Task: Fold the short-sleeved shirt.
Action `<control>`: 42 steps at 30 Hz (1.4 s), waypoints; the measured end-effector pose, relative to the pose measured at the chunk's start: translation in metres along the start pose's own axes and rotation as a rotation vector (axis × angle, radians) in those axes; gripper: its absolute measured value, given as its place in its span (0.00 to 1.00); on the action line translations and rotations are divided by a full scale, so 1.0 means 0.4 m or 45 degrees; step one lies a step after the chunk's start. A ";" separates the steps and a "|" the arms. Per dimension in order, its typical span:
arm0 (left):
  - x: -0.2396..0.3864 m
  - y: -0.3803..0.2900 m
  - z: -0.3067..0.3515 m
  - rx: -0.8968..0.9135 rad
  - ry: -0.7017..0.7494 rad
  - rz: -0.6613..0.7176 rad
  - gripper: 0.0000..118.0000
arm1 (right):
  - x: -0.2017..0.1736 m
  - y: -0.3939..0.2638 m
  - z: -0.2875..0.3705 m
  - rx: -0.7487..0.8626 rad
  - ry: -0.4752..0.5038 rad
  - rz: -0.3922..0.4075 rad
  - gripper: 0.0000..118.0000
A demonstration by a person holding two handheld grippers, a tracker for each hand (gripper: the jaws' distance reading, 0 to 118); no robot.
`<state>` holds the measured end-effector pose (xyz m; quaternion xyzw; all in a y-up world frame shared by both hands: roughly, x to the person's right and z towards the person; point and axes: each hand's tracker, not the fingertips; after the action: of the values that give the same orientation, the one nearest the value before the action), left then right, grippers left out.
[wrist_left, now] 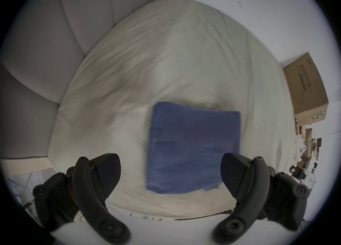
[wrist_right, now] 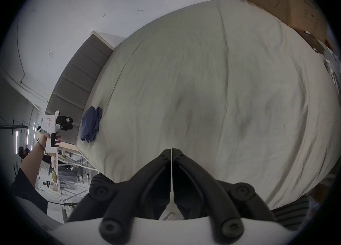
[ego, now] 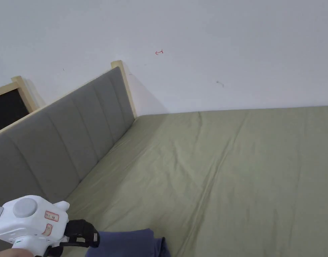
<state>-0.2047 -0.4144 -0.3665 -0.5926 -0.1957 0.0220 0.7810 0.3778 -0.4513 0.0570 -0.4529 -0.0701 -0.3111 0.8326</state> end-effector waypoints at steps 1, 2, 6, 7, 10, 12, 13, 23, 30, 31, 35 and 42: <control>0.034 -0.012 -0.005 0.019 -0.059 -0.016 0.95 | 0.004 0.002 0.003 0.011 0.006 0.001 0.00; 0.071 -0.026 -0.009 0.036 -0.138 -0.025 0.95 | 0.007 0.004 0.006 0.024 0.008 0.001 0.00; 0.322 -0.123 -0.043 0.089 -0.468 -0.147 0.72 | 0.030 0.018 0.031 0.083 -0.031 -0.010 0.00; 0.390 -0.151 -0.047 0.094 -0.504 -0.167 0.39 | 0.038 0.020 0.039 0.091 -0.035 -0.014 0.00; 0.597 -0.273 -0.092 0.213 -0.588 -0.270 0.00 | 0.058 0.022 0.075 0.134 -0.036 -0.023 0.00; 0.722 -0.346 -0.113 0.181 -0.795 -0.245 0.00 | 0.066 0.023 0.107 0.164 -0.029 -0.029 0.00; 0.774 -0.374 -0.113 0.237 -0.830 -0.276 0.00 | 0.067 0.023 0.130 0.196 -0.020 -0.029 0.00; 1.074 -0.588 0.126 1.318 -0.280 -0.577 0.00 | -0.049 -0.007 0.414 1.231 -0.184 0.363 0.00; 1.126 -0.632 0.145 1.540 -0.111 -0.527 0.00 | -0.044 -0.023 0.412 1.444 -0.337 0.404 0.00; 1.126 -0.635 0.149 1.537 -0.100 -0.502 0.00 | -0.040 -0.024 0.413 1.447 -0.333 0.380 0.00; 1.118 -0.634 0.159 1.543 -0.116 -0.449 0.00 | -0.037 -0.021 0.422 1.426 -0.344 0.373 0.00; 1.104 -0.618 0.179 1.506 -0.215 -0.436 0.95 | -0.056 -0.011 0.438 1.426 -0.481 0.345 0.84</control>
<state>0.1301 -0.3043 0.0036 -0.0160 -0.3040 0.0478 0.9514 0.3865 -0.3032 0.1528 0.0019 -0.3114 -0.0322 0.9497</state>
